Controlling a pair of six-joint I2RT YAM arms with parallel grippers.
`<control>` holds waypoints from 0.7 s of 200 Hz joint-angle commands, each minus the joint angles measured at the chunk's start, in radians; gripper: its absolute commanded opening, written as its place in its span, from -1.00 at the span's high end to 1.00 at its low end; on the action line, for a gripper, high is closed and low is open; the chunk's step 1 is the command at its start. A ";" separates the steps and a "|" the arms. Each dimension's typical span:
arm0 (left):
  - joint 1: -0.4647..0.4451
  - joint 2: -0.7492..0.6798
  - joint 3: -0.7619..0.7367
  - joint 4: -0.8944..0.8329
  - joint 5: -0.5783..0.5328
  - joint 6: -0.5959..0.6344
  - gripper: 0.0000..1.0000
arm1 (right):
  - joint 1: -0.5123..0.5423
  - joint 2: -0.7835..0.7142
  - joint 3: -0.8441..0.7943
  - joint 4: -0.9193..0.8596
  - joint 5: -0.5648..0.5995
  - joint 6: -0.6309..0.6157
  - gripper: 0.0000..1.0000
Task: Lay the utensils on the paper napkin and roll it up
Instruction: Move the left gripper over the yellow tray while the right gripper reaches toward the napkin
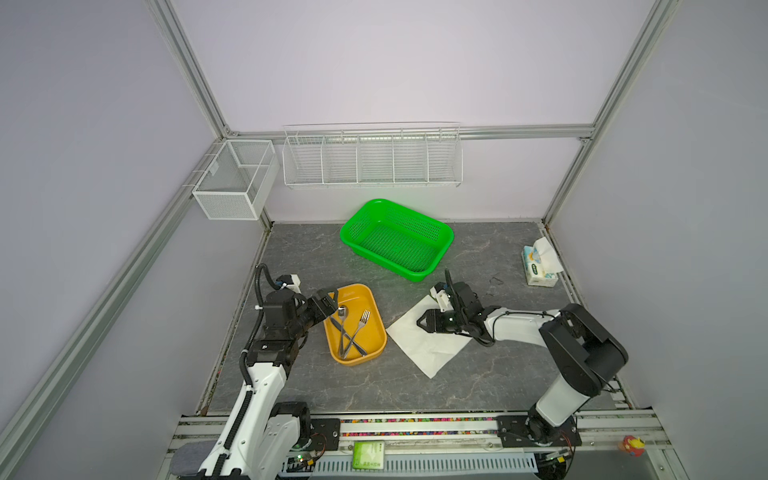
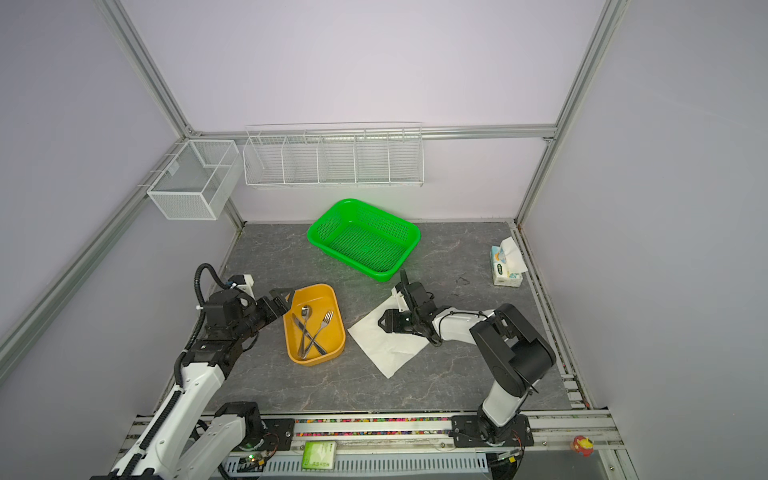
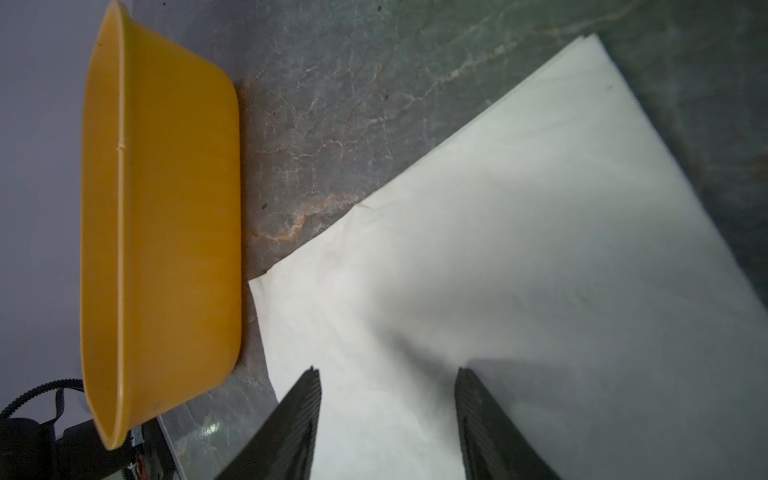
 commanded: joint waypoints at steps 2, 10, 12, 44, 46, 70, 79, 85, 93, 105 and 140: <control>-0.007 0.029 0.061 -0.058 0.032 0.032 -0.82 | 0.004 0.073 0.035 -0.101 0.030 -0.056 -0.12; -0.012 0.042 0.076 -0.087 0.032 0.044 -0.81 | 0.004 0.074 0.051 -0.120 0.033 -0.071 -0.12; -0.013 0.044 0.080 -0.095 0.033 0.047 -0.81 | 0.003 0.074 0.053 -0.121 0.032 -0.073 -0.12; -0.028 0.073 0.106 -0.176 0.007 0.057 -0.80 | 0.007 -0.001 0.069 -0.137 -0.022 -0.107 -0.21; -0.029 0.075 0.106 -0.180 0.005 0.056 -0.80 | 0.006 -0.007 0.069 -0.136 -0.028 -0.109 -0.22; -0.029 0.076 0.097 -0.195 -0.032 0.052 -0.80 | 0.024 -0.075 0.078 -0.160 -0.058 -0.139 -0.27; -0.029 0.077 0.097 -0.198 -0.039 0.053 -0.80 | 0.030 -0.096 0.082 -0.175 -0.069 -0.149 -0.27; -0.029 0.078 0.098 -0.202 -0.046 0.051 -0.80 | 0.034 -0.110 0.084 -0.188 -0.073 -0.154 -0.26; -0.030 0.081 0.101 -0.209 -0.055 0.053 -0.80 | 0.043 -0.125 0.087 -0.203 -0.075 -0.155 -0.26; -0.029 0.088 0.104 -0.215 -0.060 0.054 -0.80 | 0.060 -0.146 0.085 -0.209 -0.086 -0.151 -0.25; -0.029 0.130 0.107 -0.237 -0.079 0.050 -0.78 | 0.138 -0.144 0.102 -0.188 -0.139 -0.112 -0.27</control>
